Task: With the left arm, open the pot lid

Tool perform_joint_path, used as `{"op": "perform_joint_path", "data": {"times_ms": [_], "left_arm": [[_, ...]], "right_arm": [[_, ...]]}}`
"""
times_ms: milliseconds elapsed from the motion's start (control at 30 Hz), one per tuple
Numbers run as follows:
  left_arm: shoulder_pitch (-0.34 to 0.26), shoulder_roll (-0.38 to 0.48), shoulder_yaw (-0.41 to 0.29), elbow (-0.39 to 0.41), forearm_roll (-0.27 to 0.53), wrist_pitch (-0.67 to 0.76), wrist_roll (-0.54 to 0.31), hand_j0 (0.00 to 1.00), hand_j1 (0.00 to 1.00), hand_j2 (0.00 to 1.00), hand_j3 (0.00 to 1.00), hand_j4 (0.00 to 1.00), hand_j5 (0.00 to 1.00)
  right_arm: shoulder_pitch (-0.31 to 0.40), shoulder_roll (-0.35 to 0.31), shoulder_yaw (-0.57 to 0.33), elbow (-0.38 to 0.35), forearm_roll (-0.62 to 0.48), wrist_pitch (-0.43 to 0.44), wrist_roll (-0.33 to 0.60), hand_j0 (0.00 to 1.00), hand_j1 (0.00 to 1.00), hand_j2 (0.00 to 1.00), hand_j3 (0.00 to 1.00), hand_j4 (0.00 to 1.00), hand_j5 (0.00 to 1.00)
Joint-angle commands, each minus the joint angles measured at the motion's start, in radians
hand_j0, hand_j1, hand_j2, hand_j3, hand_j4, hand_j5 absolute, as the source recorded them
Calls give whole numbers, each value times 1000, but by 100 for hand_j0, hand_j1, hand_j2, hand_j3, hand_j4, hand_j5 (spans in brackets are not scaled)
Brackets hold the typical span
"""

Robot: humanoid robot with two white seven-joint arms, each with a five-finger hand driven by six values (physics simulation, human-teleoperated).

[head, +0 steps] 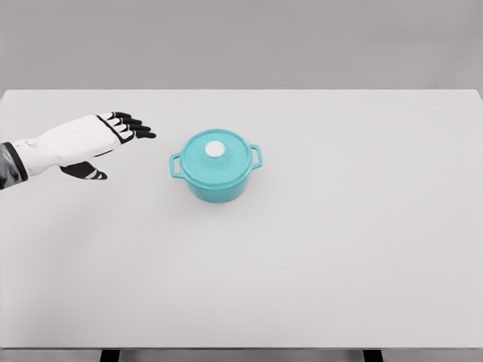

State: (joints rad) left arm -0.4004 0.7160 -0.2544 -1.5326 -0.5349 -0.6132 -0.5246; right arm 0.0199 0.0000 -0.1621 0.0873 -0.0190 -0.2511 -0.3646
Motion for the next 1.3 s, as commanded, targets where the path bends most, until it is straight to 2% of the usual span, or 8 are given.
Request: {"op": "perform_joint_path", "data": {"times_ms": [0,267,300,400,600,800,967,1267], "left_arm": [[0,3,0,-1,7,2,-2,100,100,100,100,100,100],[-57,83,107,57,1,2,-9,100,100,100,100,100,100],[-86,118,89,54,-39,2,-86,100,100,100,100,100,100],[-210,-64,55,106,-111,2,-86,100,100,100,100,100,100],[-206,-236,55,-14,-370,2,-86,100,100,100,100,100,100],[-206,-320,-9,-7,-355,2,-86,100,100,100,100,100,100],[-219,-178,-101,-78,-33,2,-86,100,100,100,100,100,100],[-239,-168,-207,-112,-5,2,-86,100,100,100,100,100,100]], "right_arm": [[0,0,1,-1,-1,0,-14,100,100,100,100,100,100],[0,0,3,2,-2,0,-5,100,100,100,100,100,100],[0,0,4,2,-3,1,-5,100,100,100,100,100,100],[0,0,3,2,-1,0,-5,100,100,100,100,100,100],[0,0,4,2,-1,0,-5,100,100,100,100,100,100],[0,0,1,2,-1,0,-5,100,100,100,100,100,100],[0,0,3,2,-1,0,-5,100,100,100,100,100,100],[0,0,3,2,-2,0,-5,100,100,100,100,100,100]]}}
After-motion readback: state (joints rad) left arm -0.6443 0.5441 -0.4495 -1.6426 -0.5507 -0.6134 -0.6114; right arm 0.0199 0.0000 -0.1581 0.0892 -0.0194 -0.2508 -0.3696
